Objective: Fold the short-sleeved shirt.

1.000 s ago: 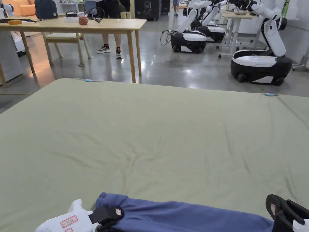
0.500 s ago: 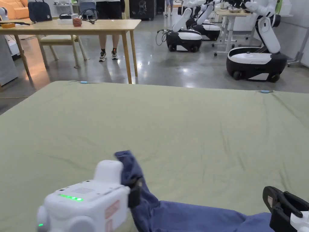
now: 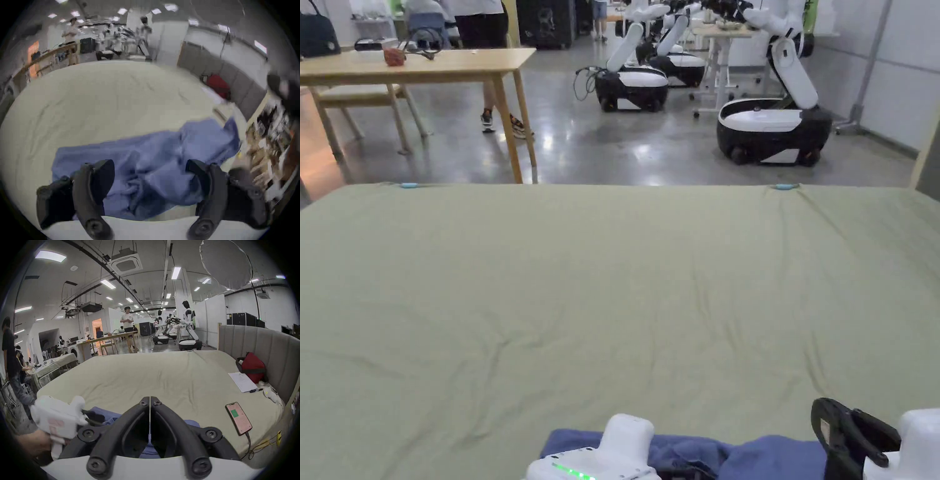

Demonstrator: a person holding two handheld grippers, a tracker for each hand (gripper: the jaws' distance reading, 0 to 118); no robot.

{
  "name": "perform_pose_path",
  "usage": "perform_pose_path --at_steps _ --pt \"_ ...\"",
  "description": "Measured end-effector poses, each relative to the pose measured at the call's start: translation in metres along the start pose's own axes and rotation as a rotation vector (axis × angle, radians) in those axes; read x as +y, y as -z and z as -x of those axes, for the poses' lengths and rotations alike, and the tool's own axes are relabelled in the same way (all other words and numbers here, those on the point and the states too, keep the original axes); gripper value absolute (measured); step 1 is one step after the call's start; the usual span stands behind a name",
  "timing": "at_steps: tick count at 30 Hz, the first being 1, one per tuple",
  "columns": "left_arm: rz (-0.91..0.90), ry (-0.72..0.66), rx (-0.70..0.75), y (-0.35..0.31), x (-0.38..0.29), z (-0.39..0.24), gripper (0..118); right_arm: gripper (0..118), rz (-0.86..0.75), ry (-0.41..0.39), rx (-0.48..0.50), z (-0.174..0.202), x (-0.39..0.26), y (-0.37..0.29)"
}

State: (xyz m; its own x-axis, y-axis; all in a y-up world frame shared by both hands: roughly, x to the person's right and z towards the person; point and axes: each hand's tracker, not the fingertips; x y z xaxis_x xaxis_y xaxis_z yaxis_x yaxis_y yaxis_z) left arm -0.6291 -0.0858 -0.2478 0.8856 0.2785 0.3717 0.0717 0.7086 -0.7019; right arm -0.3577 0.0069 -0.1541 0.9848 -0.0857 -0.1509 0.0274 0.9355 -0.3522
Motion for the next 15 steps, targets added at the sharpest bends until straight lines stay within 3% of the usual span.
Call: perform_pose_path --at_steps 4,5,6,7,10,13,15 --pt "-0.151 -0.230 0.060 -0.027 0.011 0.029 91 2 -0.002 0.030 0.001 -0.007 -0.004 0.002" --pt "-0.113 -0.257 0.077 -0.023 0.012 0.036 77 2 0.002 0.038 0.003 -0.008 -0.006 0.003" --pt "-0.063 -0.274 0.064 -0.018 0.009 0.043 38 2 0.008 0.045 0.006 -0.009 -0.008 0.004" --pt "0.004 -0.276 0.015 -0.010 0.004 0.047 13 2 0.014 0.049 0.010 -0.009 -0.011 0.005" --pt "0.065 -0.289 -0.014 0.013 -0.015 0.036 12 2 0.033 0.050 0.013 -0.010 -0.017 0.007" --pt "0.061 -0.282 -0.244 0.027 -0.027 0.006 12 2 0.043 0.062 0.016 -0.012 -0.021 0.008" --pt "0.145 -0.315 -0.212 0.046 -0.031 -0.009 12 2 0.050 0.067 0.016 -0.013 -0.022 0.008"
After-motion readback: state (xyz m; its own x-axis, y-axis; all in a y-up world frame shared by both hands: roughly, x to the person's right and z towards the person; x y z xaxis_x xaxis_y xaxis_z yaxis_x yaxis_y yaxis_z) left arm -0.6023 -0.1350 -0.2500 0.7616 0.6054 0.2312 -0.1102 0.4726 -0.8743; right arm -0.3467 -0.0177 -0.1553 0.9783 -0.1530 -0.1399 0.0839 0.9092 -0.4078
